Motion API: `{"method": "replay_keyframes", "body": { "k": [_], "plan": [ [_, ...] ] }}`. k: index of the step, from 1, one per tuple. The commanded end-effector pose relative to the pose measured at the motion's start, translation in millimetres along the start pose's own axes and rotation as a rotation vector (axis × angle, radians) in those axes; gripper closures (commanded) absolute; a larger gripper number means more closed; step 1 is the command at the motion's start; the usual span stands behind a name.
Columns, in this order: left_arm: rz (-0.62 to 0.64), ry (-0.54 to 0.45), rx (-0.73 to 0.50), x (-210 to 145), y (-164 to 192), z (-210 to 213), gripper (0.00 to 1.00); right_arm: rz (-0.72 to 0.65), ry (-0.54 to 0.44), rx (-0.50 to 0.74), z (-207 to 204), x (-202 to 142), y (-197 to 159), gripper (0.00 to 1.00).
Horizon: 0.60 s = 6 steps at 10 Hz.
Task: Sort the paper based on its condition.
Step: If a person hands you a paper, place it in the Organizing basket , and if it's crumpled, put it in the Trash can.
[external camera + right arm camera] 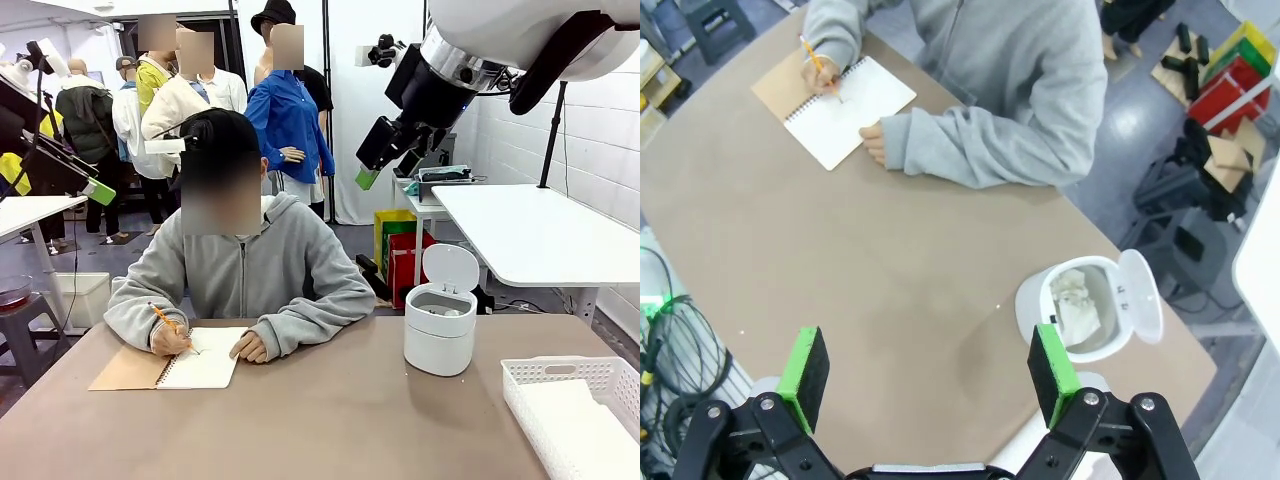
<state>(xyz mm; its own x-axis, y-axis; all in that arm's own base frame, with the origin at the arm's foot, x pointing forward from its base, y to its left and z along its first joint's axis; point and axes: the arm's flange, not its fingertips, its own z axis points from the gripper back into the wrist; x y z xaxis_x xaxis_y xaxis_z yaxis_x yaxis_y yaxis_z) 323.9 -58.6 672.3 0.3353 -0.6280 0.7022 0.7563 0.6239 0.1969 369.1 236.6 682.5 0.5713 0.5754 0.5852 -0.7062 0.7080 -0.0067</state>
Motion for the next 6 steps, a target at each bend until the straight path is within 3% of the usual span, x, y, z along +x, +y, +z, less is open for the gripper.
{"method": "replay_keyframes", "body": {
  "k": [1,6],
  "plan": [
    [0.01,0.002,0.01,-0.4,-0.3,0.9,0.0,-0.007,0.001,-0.008,0.5,0.8,-0.4,0.0],
    [0.01,0.002,0.01,-0.4,-0.3,0.9,0.0,-0.007,0.001,-0.008,0.5,0.8,-0.4,0.0]
  ]
}}
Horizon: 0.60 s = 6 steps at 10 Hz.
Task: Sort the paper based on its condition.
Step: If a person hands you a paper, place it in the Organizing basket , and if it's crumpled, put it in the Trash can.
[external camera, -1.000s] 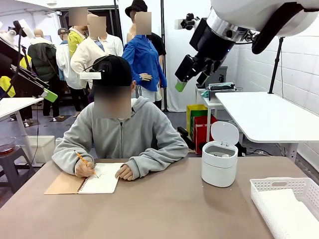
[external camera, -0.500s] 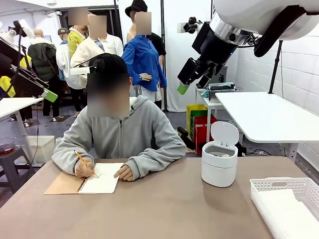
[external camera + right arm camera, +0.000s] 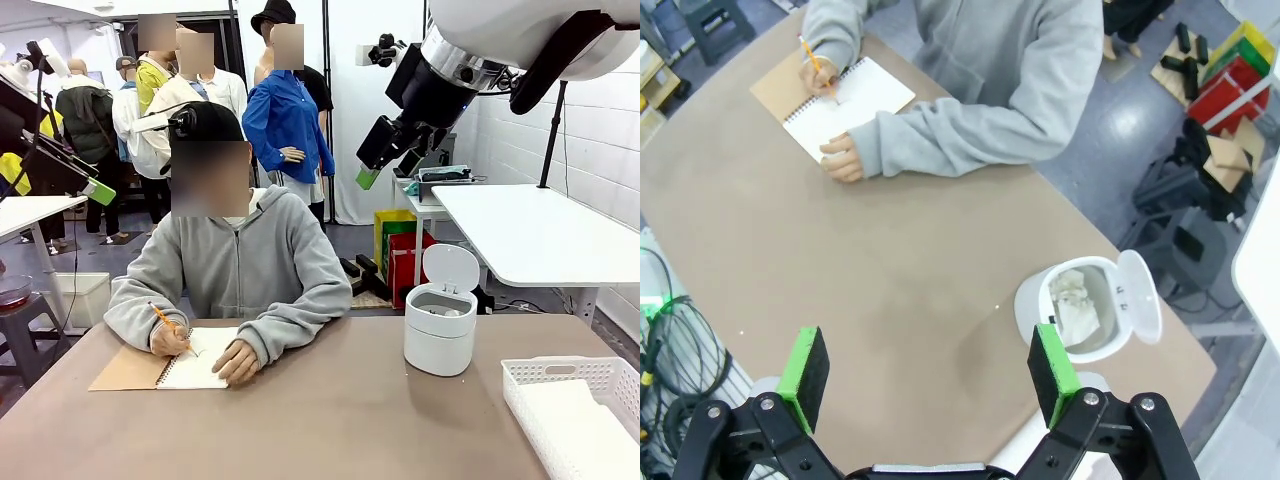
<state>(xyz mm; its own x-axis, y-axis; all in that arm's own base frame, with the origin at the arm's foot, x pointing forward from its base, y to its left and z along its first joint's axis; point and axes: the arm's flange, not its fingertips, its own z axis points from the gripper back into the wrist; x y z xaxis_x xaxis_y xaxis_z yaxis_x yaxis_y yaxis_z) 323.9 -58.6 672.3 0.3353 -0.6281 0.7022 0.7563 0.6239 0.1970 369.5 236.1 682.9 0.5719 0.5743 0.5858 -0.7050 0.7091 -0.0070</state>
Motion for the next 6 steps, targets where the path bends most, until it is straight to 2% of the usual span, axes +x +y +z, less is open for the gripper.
{"method": "replay_keyframes", "body": {
  "k": [1,6],
  "plan": [
    [0.01,0.002,0.01,-0.4,-0.3,0.9,0.0,-0.006,0.002,-0.007,0.0,0.7,0.2,0.0],
    [0.01,0.002,0.01,-0.4,-0.3,0.9,0.0,-0.006,0.002,-0.007,0.0,0.7,0.2,0.0]
  ]
}}
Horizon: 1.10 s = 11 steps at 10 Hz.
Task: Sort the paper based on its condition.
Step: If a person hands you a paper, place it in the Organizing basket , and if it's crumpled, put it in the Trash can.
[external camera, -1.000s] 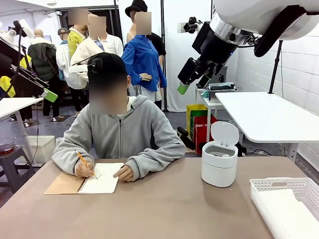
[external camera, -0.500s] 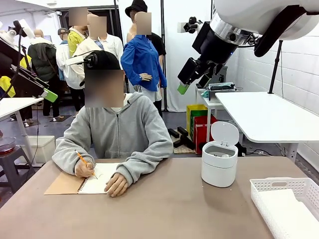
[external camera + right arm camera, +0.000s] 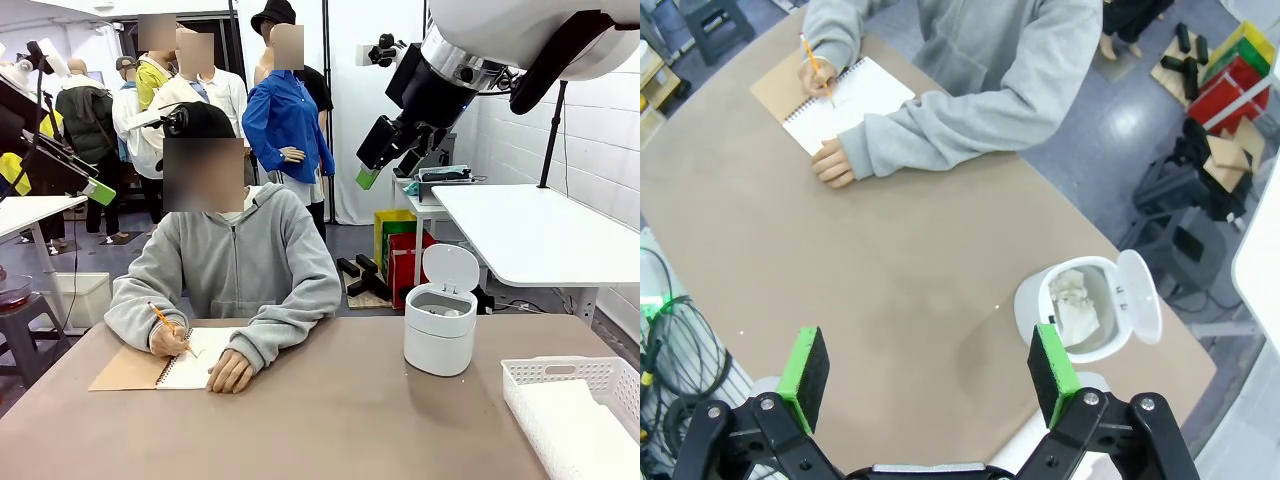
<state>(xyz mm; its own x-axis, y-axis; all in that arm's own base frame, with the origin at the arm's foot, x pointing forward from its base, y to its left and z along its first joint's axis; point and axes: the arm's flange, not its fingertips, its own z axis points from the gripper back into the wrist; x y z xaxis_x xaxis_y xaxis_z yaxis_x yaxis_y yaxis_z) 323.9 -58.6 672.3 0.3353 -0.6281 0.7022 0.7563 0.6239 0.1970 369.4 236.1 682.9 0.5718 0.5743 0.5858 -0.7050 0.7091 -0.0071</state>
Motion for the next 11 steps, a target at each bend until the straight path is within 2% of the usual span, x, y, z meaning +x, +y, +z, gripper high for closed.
{"method": "replay_keyframes", "body": {
  "k": [1,9,11],
  "plan": [
    [0.01,0.002,0.01,-0.4,-0.3,0.9,0.0,-0.006,0.002,-0.007,0.0,0.7,0.2,0.0],
    [0.0,0.0,0.0,0.0,0.0,0.0,0.0,-0.006,0.002,-0.007,0.0,0.7,0.2,0.0],
    [-0.046,-0.013,-0.114,-6.6,4.2,10.2,0.0,-0.006,0.002,-0.007,0.0,0.7,0.2,0.0]
  ]
}}
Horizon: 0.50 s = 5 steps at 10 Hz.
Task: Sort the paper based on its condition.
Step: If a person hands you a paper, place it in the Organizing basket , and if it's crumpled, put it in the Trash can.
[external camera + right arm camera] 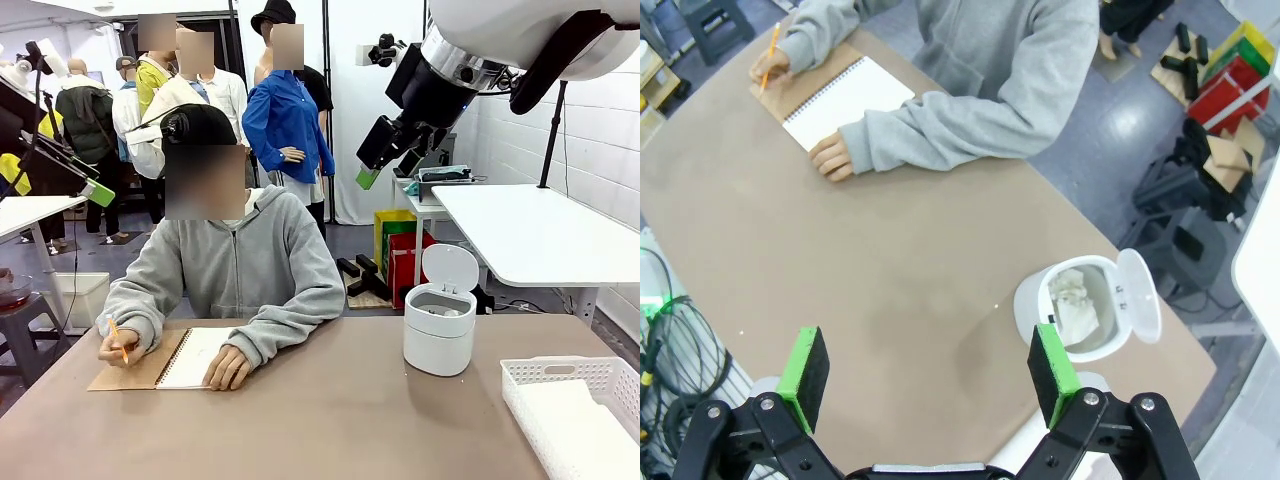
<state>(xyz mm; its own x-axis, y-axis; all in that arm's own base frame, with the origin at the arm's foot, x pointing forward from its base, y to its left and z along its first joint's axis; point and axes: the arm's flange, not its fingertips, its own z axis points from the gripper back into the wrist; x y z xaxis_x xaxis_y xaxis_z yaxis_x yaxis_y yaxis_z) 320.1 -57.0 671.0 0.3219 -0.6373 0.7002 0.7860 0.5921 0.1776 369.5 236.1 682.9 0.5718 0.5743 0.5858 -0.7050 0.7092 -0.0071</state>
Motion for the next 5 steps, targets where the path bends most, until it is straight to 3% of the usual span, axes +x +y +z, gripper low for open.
{"method": "replay_keyframes", "body": {
  "k": [1,5],
  "plan": [
    [-0.032,-0.018,-0.082,-6.4,9.5,9.2,0.0,-0.006,0.002,-0.007,0.0,0.7,0.2,0.0],
    [-0.029,-0.019,-0.071,-9.6,6.6,6.6,0.0,-0.006,0.002,-0.007,0.0,0.7,0.2,0.0]
  ]
}}
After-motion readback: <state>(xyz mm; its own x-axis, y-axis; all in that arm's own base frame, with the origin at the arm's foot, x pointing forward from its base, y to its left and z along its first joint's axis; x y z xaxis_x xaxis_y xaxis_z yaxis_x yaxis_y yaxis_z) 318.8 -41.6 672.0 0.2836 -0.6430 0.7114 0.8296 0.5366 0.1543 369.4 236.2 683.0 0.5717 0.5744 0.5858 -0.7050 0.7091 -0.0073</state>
